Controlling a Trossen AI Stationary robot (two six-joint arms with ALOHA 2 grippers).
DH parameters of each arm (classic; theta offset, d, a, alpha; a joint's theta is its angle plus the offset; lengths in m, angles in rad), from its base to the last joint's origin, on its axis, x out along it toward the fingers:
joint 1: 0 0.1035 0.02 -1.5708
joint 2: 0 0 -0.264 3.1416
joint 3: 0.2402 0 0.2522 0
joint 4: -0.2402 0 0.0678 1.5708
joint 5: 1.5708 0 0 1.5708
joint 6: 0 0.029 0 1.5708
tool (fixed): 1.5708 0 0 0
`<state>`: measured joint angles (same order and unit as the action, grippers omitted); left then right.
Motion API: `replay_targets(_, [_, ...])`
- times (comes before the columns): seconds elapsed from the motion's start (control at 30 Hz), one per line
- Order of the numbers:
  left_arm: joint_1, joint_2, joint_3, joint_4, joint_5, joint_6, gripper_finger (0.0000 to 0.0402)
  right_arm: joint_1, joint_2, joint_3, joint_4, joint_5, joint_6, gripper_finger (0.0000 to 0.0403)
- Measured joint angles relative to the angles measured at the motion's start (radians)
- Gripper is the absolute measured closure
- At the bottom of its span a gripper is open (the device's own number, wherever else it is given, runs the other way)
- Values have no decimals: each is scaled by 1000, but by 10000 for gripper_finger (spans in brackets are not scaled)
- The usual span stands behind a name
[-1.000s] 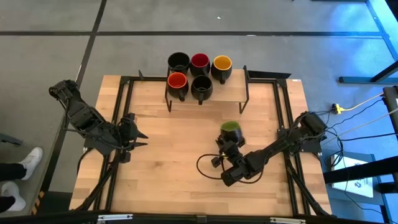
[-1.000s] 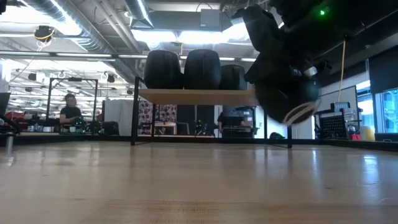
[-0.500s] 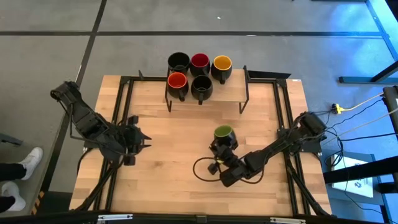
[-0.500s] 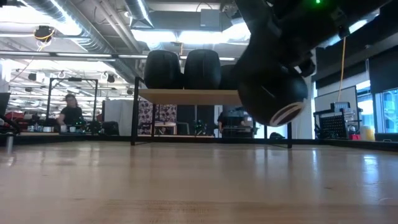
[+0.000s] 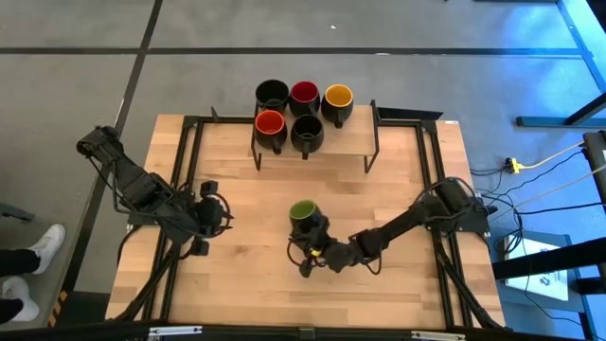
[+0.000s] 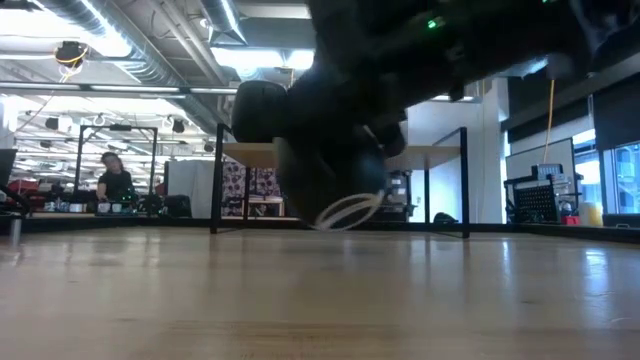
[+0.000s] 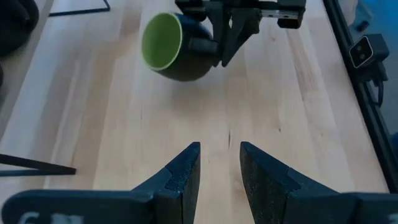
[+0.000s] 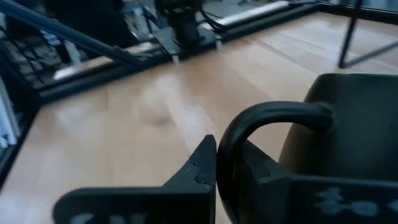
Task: Place coffee mugs
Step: Put the green mug on the shelf
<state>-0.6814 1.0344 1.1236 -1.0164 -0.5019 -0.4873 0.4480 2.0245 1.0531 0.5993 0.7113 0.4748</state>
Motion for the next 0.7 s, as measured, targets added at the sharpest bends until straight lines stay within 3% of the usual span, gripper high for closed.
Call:
replay_targets(0.2, [3, 0, 0, 1, 17, 0, 294, -26, 60, 0, 114, -93, -39, 395])
replay_targets(0.53, [3, 0, 0, 23, 18, 2, 294, -37, 98, 1, 162, -173, -125, 394])
replay_targets(0.7, [8, 0, 0, 27, 17, 2, 294, -36, 99, 2, 142, -201, -135, 363])
